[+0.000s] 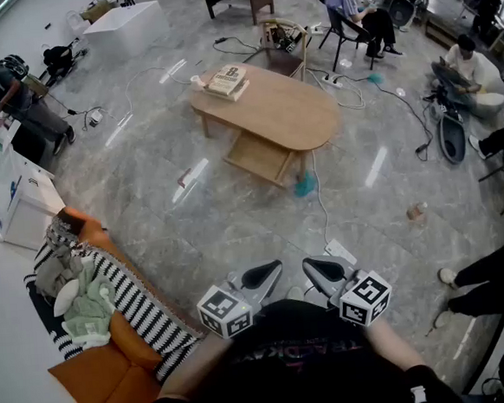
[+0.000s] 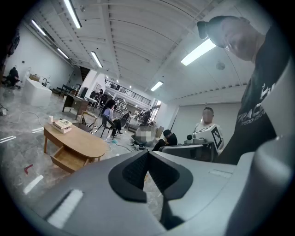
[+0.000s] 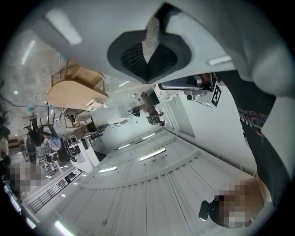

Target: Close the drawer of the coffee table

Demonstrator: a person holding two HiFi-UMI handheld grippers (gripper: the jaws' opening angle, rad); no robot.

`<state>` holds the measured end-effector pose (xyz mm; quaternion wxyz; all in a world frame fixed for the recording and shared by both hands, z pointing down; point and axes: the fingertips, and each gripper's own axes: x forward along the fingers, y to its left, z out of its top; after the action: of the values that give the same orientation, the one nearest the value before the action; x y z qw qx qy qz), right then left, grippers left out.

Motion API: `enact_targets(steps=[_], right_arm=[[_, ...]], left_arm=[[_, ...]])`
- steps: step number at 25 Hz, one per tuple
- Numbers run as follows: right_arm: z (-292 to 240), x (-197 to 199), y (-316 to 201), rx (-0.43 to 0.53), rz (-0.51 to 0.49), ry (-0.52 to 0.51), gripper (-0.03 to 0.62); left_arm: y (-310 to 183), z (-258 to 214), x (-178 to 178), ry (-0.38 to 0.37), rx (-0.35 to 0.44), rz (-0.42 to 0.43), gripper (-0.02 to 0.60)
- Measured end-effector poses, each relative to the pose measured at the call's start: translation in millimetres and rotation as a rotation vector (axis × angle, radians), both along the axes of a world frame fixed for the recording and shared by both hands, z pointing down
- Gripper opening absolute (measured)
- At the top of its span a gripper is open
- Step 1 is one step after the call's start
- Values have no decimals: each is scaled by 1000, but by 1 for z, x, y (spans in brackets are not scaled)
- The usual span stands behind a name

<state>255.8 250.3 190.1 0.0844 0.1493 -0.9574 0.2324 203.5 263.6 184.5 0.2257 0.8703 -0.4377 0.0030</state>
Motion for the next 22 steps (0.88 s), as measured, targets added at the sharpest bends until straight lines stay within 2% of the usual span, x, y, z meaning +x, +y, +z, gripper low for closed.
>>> enact_targets(steps=[11,17,22], right_arm=[[-2,-7,3,5,-19,2,-2],[-7,-10,4,5,-32,-37,-2],[-11,-9,-5,40,-25,-32,-2]], left_arm=[[2,-3,-5,7,5,-8,3],[4,-2,-7,6,2,-4,3],[-4,-3,-9,-16,11,-5,3]])
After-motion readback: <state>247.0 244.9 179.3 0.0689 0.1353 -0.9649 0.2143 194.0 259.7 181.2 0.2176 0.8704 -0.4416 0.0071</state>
